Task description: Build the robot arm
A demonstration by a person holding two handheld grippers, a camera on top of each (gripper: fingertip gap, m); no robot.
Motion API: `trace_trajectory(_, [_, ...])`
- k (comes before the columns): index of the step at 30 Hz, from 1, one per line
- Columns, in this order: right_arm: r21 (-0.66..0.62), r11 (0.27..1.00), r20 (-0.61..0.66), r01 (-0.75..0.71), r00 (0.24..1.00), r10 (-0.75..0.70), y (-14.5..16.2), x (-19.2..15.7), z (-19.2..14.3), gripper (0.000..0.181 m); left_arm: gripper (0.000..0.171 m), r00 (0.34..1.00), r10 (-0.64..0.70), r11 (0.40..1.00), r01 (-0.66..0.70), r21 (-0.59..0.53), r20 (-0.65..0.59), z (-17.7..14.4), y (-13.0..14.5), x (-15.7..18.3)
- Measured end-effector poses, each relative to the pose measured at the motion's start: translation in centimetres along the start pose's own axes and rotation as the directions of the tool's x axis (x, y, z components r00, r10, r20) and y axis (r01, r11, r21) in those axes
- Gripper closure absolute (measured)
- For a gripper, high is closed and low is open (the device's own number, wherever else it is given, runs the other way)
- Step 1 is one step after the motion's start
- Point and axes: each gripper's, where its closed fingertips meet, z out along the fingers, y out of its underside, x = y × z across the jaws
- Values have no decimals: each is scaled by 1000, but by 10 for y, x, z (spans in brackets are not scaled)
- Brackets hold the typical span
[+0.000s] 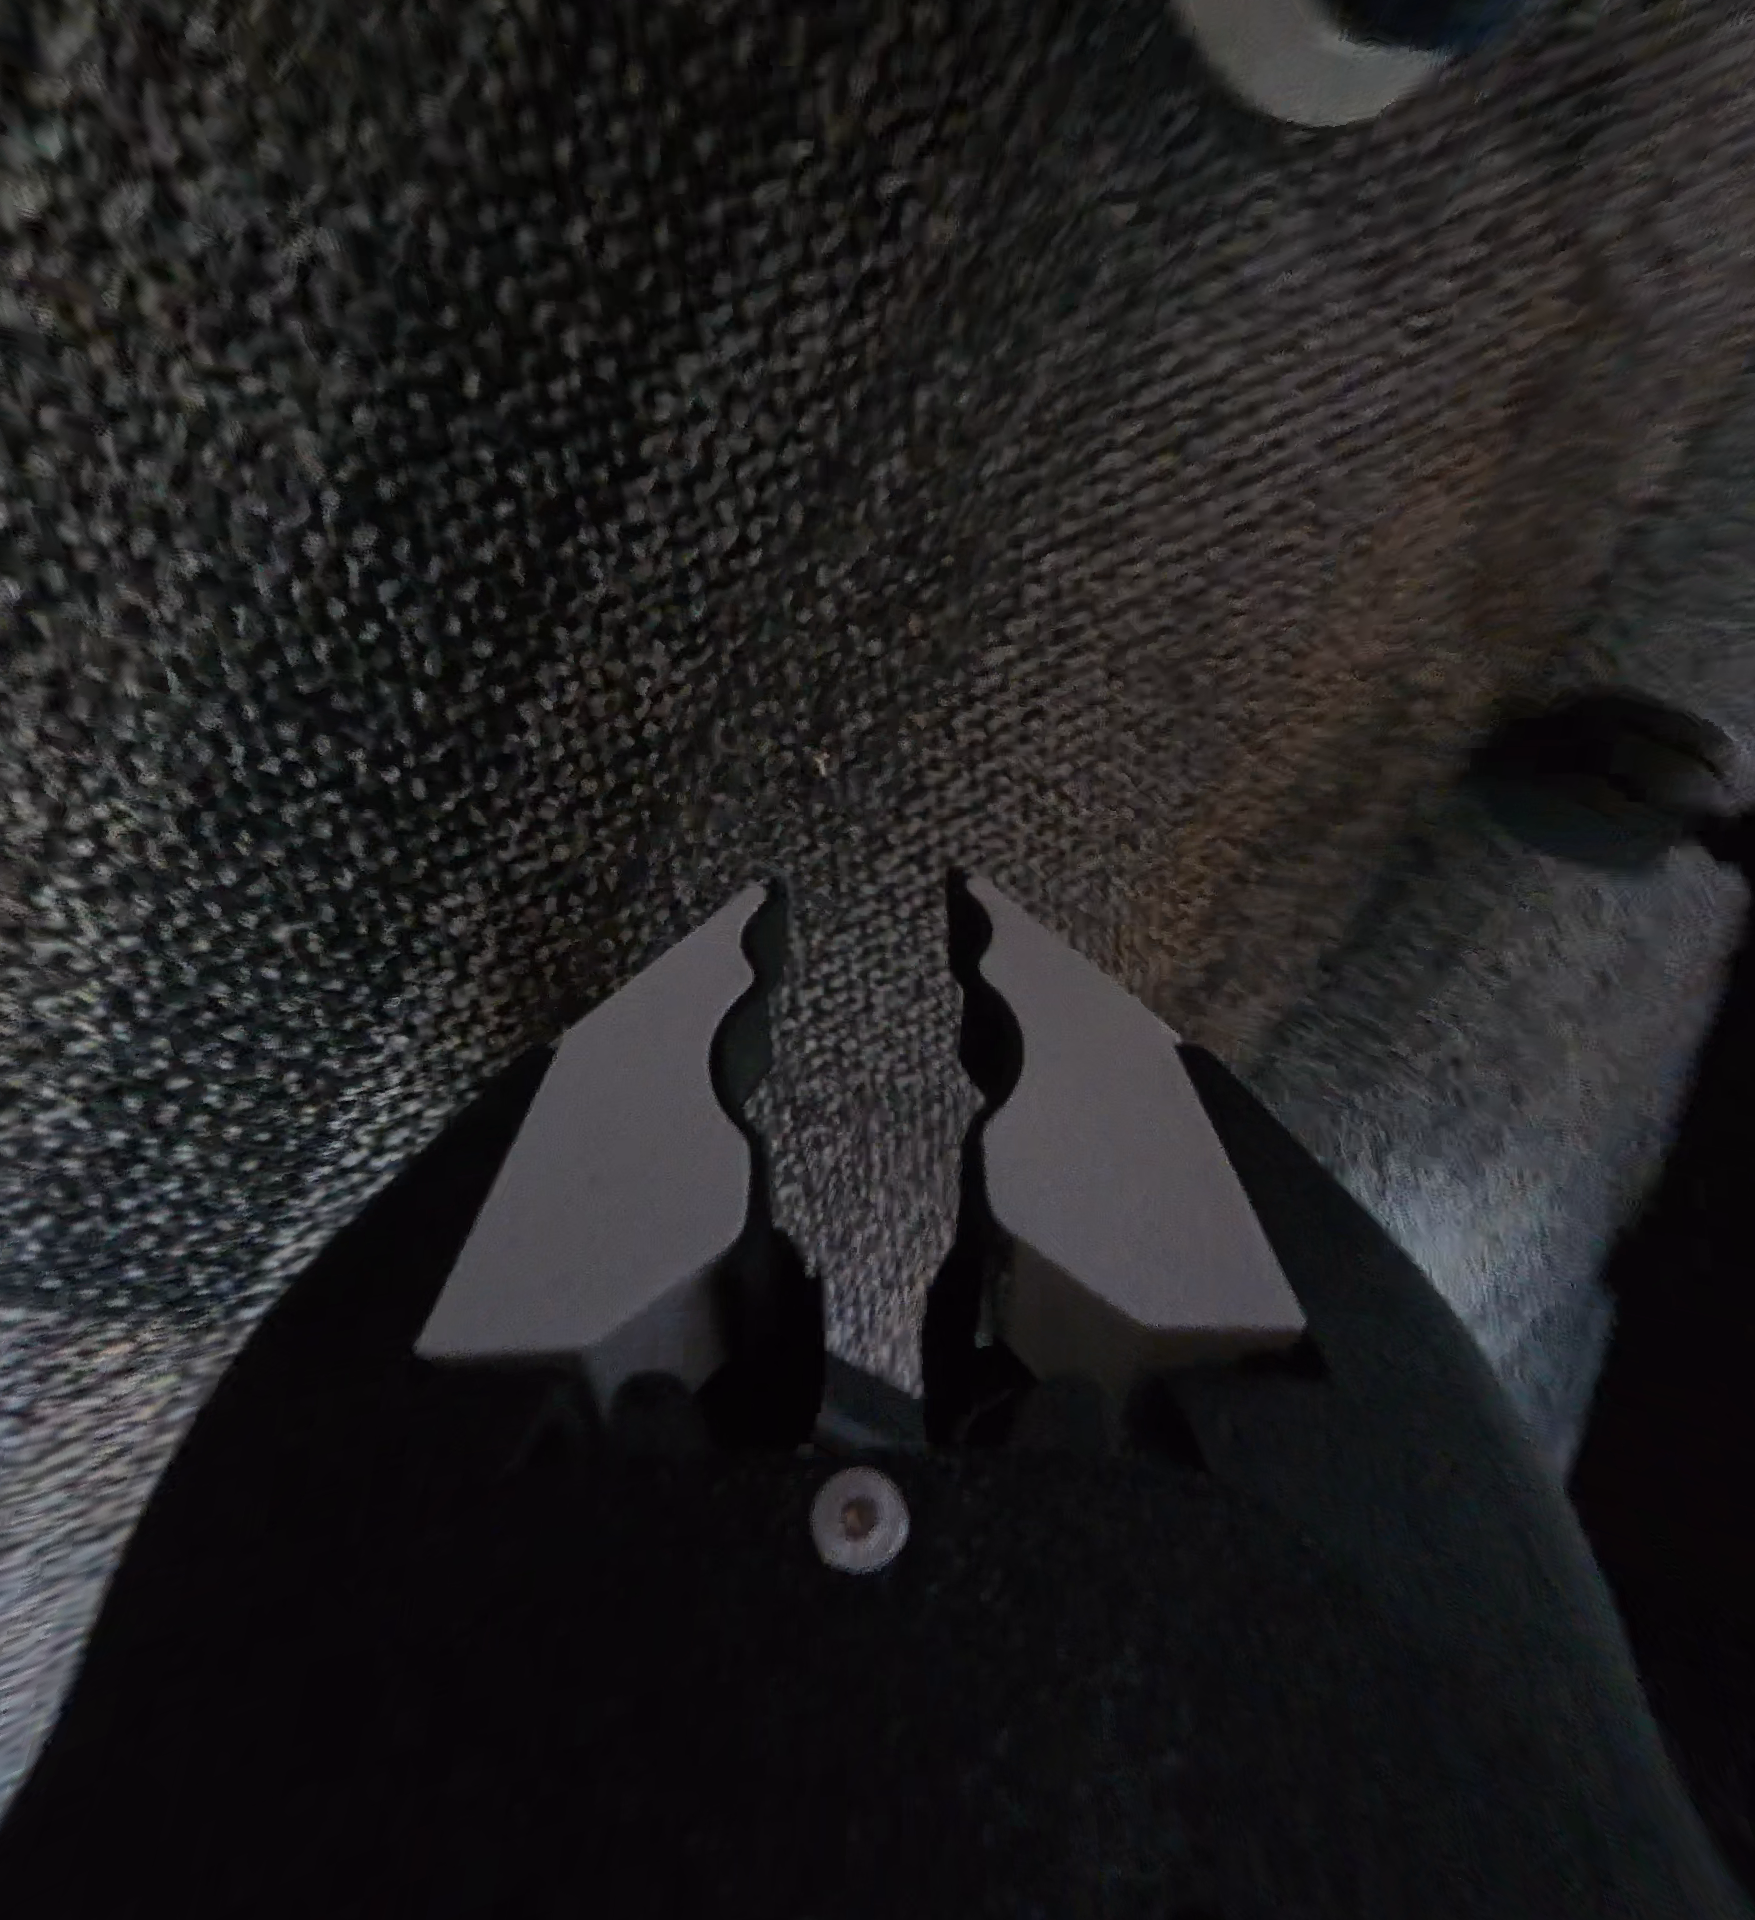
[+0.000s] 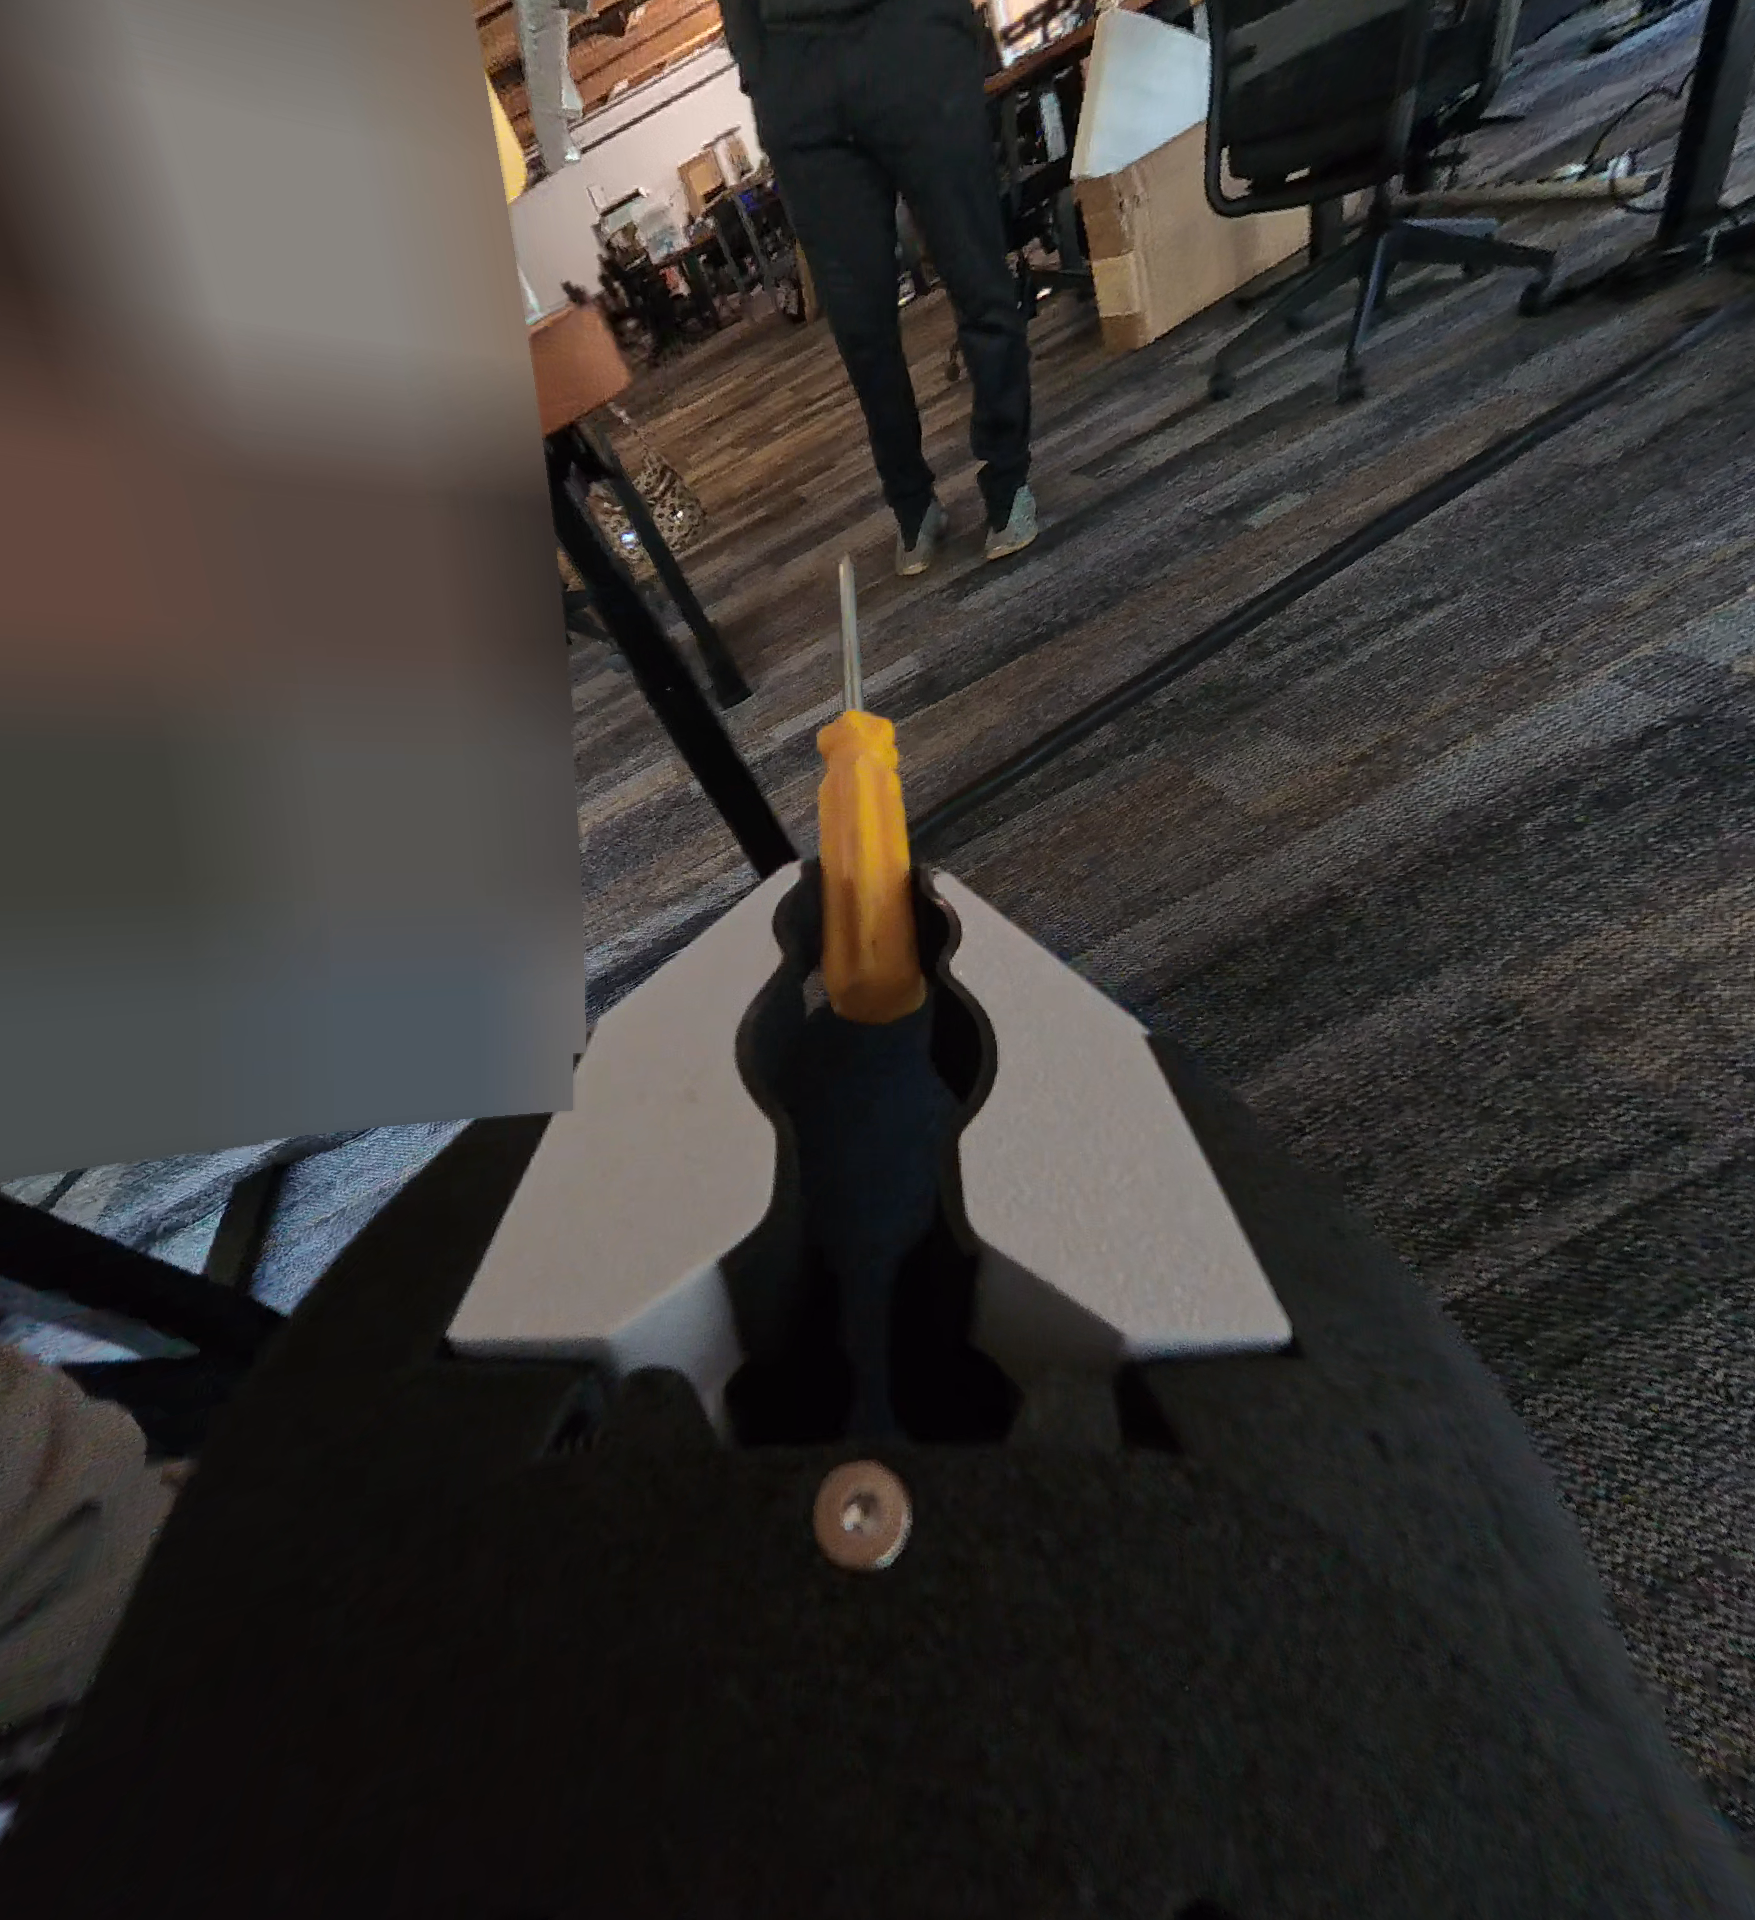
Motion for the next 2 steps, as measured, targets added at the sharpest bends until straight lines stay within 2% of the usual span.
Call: trace_trajectory(2, [5, 999, -14, -47, 999, 47, 5, 14, -7, 165, 142, 997, -72, 996, 70, 49, 31, 23, 5, -7])
